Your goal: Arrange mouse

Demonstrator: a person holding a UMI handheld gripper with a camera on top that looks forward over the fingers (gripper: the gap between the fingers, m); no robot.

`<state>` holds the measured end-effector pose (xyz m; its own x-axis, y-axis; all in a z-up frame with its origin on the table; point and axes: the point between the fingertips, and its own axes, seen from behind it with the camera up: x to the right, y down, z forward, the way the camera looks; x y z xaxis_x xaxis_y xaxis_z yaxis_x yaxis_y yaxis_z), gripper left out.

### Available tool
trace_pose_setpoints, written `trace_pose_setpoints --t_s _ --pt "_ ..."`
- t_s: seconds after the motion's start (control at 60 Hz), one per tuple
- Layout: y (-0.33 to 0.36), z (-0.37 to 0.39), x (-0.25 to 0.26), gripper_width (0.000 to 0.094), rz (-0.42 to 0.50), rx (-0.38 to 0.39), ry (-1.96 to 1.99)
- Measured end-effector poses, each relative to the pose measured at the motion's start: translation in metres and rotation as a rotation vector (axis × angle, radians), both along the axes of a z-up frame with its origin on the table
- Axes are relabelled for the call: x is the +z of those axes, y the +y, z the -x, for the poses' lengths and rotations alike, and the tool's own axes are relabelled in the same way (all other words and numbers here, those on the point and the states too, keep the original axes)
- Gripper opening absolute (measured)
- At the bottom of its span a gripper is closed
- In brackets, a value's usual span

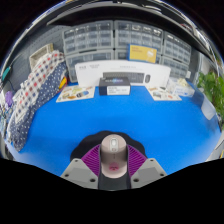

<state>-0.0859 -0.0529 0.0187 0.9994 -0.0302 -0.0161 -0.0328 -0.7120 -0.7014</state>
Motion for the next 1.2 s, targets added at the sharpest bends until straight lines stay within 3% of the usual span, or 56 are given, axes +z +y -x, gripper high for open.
trace_pose_setpoints --t_s 0.117,0.217,0.417,0.45,0.483,0.55,0.617,0.917,1.2 --pt "-0.013 0.003 -0.034 0.0335 0.055 0.006 -0.004" --pt "-0.014 0.002 -0.035 0.0334 0.033 0.017 -0.029" --pt "-0.013 0.001 -0.035 0.0465 0.04 -0.023 -0.008" --pt "-0.013 0.002 -0.033 0.0514 0.044 -0.03 0.004" --pt "-0.012 0.002 -0.028 0.0638 0.033 -0.038 0.009" --pt "-0.013 0.0 -0.01 0.0787 0.003 -0.047 0.004" --pt "-0.015 -0.001 0.012 0.0836 -0.027 -0.052 0.005" --pt "-0.059 0.002 0.126 0.0842 -0.169 0.002 0.004" --pt "-0.134 -0.009 0.167 0.084 -0.213 0.056 -0.001"
